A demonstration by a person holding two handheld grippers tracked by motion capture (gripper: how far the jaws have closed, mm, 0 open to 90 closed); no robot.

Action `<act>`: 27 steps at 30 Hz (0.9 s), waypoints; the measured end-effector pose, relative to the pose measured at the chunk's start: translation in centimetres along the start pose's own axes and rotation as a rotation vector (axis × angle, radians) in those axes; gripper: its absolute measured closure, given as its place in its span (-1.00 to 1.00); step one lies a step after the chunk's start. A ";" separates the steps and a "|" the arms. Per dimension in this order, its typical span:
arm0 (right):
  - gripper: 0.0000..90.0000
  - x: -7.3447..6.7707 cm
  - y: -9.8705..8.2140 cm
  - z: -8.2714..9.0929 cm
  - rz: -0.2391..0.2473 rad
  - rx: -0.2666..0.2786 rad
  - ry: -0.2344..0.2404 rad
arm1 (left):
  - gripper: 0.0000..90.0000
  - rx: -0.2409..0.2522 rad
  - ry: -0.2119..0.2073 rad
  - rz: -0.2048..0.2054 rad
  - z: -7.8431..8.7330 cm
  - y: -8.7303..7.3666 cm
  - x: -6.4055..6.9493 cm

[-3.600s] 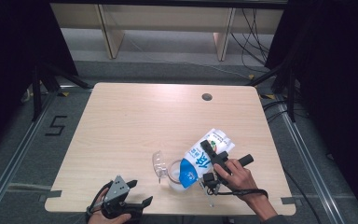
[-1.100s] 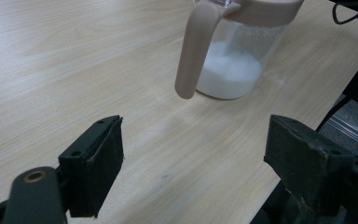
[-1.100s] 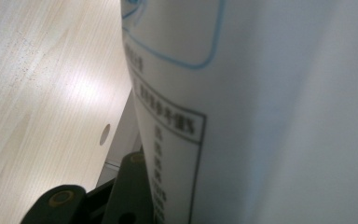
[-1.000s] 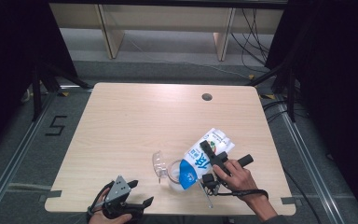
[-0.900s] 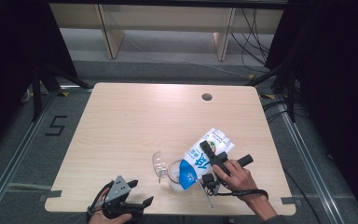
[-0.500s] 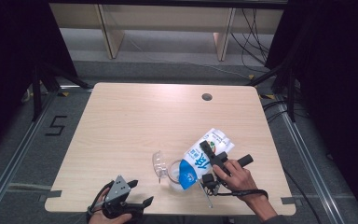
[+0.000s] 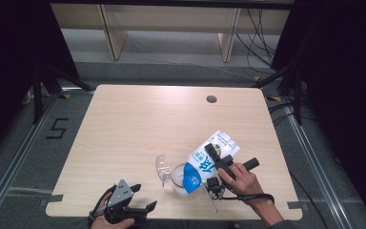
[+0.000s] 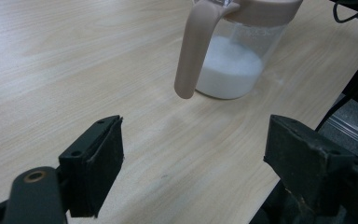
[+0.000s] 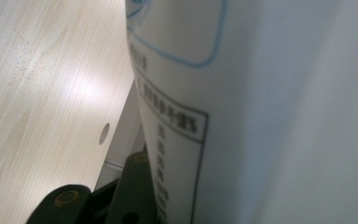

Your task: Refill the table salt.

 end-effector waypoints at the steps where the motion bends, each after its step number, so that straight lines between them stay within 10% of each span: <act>1: 0.57 0.2 0.1 0.0 0.019 0.009 -0.010 | -0.58 -0.001 -0.003 0.001 0.0 0.0 0.0; 27: 0.59 0.1 0.0 0.0 -0.031 -0.017 -0.019 | -0.58 0.005 -0.008 0.006 -0.1 0.0 0.1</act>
Point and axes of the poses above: each handheld gripper's, and its own axes: z roughly backward along the jaws, y roughly out of its top, x roughly to its right, the point moved 4 cm from there along -z, roughly forward along the jaws, and after that the axes turned 1 degree about y, right-handed, at the moved point
